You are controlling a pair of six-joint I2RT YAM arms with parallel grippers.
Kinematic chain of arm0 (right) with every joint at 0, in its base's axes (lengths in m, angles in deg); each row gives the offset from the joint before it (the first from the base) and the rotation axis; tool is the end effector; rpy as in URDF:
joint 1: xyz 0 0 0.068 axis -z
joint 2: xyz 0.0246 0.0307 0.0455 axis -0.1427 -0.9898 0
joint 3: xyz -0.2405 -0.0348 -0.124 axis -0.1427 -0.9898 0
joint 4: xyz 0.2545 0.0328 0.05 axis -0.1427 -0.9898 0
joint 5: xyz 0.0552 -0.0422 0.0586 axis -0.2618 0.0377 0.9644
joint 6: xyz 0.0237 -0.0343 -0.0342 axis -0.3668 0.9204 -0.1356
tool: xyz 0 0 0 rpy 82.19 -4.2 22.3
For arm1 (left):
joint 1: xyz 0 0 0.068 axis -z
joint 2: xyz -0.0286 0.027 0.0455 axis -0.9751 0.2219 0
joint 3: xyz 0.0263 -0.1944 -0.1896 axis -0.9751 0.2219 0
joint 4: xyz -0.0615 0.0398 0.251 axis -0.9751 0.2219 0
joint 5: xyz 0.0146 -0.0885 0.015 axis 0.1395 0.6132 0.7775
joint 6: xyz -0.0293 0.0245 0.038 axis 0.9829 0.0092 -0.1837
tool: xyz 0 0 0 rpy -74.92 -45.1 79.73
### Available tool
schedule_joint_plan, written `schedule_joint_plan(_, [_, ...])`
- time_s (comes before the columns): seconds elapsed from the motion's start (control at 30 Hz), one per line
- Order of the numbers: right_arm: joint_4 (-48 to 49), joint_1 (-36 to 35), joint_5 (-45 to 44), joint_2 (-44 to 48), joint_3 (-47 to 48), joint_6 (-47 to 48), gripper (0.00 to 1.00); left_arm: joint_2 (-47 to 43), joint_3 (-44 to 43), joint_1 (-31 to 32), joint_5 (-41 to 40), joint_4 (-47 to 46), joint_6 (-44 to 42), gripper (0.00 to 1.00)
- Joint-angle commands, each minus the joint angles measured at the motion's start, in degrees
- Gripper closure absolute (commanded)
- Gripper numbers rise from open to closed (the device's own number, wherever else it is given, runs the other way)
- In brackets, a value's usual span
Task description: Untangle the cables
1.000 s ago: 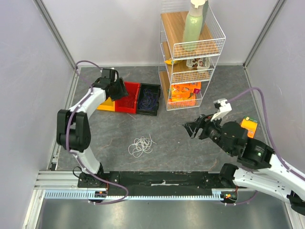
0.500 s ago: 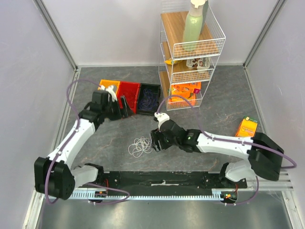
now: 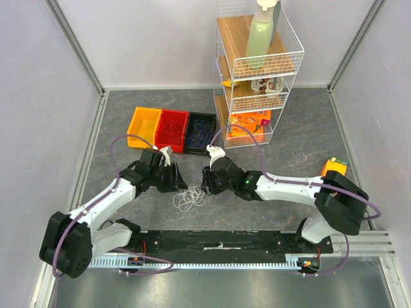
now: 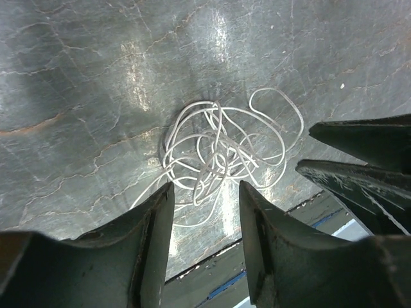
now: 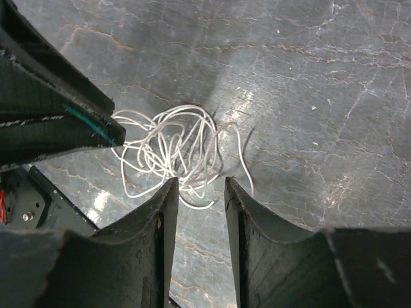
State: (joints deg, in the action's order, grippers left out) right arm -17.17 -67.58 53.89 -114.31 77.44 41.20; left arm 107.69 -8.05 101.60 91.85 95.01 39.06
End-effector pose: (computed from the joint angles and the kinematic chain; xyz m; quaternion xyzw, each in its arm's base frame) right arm 0.1638 0.2704 0.2002 -0.1335 0.8908 0.3023 0.3120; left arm 0.1795 -0.0941 0.1927 -0.0182 0.9384 -0.2840 0.1957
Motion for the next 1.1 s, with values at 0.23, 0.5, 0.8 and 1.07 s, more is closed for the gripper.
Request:
schedule_joint_plan(0.23, [5.05, 0.22, 1.94, -5.66, 2.74, -1.70, 0.69, 4.75, 1.62, 0.89, 1.12, -7.44, 2.01, 0.80])
schedule_joint_plan(0.5, [-0.31, 0.40, -6.31, 3.90, 0.73, 0.68, 0.95, -2.87, -2.15, 0.80, -6.16, -2.79, 1.66, 0.98])
schedule_joint_plan(0.8, [-15.76, 1.10, -24.41, 24.12, -1.83, 3.58, 1.00, -18.52, -10.24, 0.89, -18.57, 0.91, 0.70, 0.98])
schedule_joint_plan(1.07, [-23.61, 1.37, -37.61, 44.77, 0.28, 6.74, 1.00, -25.30, -18.06, 0.71, -19.63, -2.16, -6.25, 0.98])
